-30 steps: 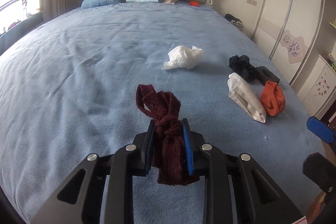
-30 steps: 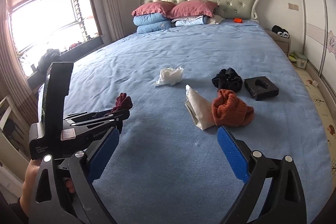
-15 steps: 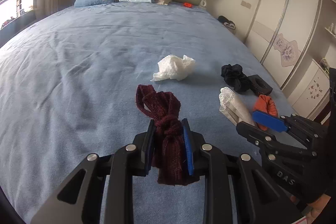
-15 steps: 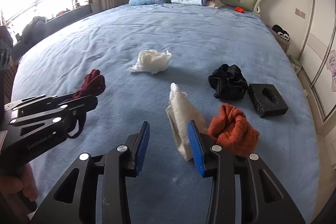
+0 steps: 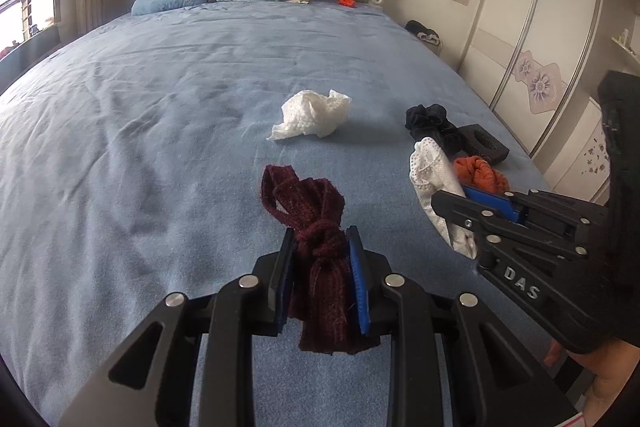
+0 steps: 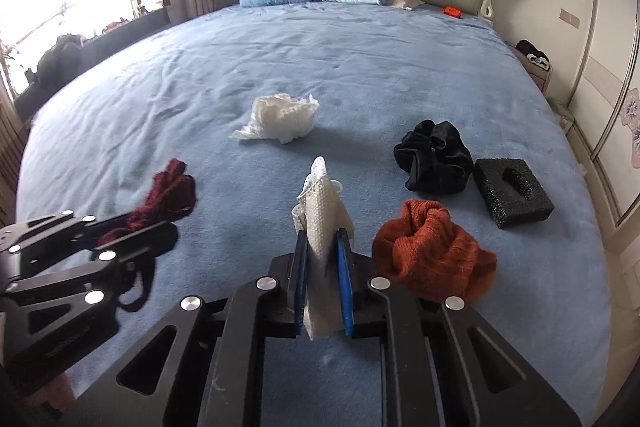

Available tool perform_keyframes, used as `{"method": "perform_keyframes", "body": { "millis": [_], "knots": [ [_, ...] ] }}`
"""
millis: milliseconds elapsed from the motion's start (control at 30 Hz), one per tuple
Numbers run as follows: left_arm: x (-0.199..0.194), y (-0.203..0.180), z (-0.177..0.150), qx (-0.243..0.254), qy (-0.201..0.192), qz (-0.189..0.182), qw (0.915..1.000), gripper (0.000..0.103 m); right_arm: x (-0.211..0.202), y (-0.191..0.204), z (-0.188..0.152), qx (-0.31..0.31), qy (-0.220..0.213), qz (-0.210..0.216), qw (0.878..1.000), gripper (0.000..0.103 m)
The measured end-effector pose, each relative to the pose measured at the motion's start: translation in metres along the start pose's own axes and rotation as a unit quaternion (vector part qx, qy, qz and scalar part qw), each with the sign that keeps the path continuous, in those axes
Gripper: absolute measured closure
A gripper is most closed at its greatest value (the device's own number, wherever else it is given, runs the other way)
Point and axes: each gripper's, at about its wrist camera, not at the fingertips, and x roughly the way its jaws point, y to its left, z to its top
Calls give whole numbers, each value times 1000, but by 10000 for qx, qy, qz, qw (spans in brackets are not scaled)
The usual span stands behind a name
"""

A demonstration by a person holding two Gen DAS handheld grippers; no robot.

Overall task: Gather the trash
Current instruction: 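Grasp the maroon knit scarf with the left tool while the right tool grasps the white lace cloth, then carry the scarf and lace cloth over the yellow bin and release both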

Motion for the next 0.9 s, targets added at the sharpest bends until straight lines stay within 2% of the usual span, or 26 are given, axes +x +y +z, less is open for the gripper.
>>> {"method": "perform_keyframes", "body": {
  "millis": [133, 233, 433, 500, 633, 767, 900],
  "knots": [
    [-10, -7, -2, -30, -72, -50, 10000, 77, -31, 9, -15, -93, -315, 235, 9992, 89],
    [-21, -19, -8, 58, -82, -193, 9998, 77, -54, 4, -32, 86, -458, 467, 9978, 89],
    [-31, -55, -26, 289, 43, -760, 9967, 77, -104, -24, -72, 594, -728, 740, 9928, 89],
    [-31, -73, -32, 402, 93, -875, 9953, 77, -118, -34, -86, 706, -800, 623, 9923, 89],
    [-30, -113, -44, 664, 215, -1137, 9911, 77, -146, -59, -112, 773, -971, -116, 9922, 89],
    [-31, -162, -55, 1095, 313, -1407, 9835, 77, -170, -95, -138, 1202, -1091, -99, 9867, 89],
    [-33, -216, -65, 1499, 411, -1790, 9715, 77, -194, -129, -170, 1605, -1229, -406, 9785, 89]
  ]
}}
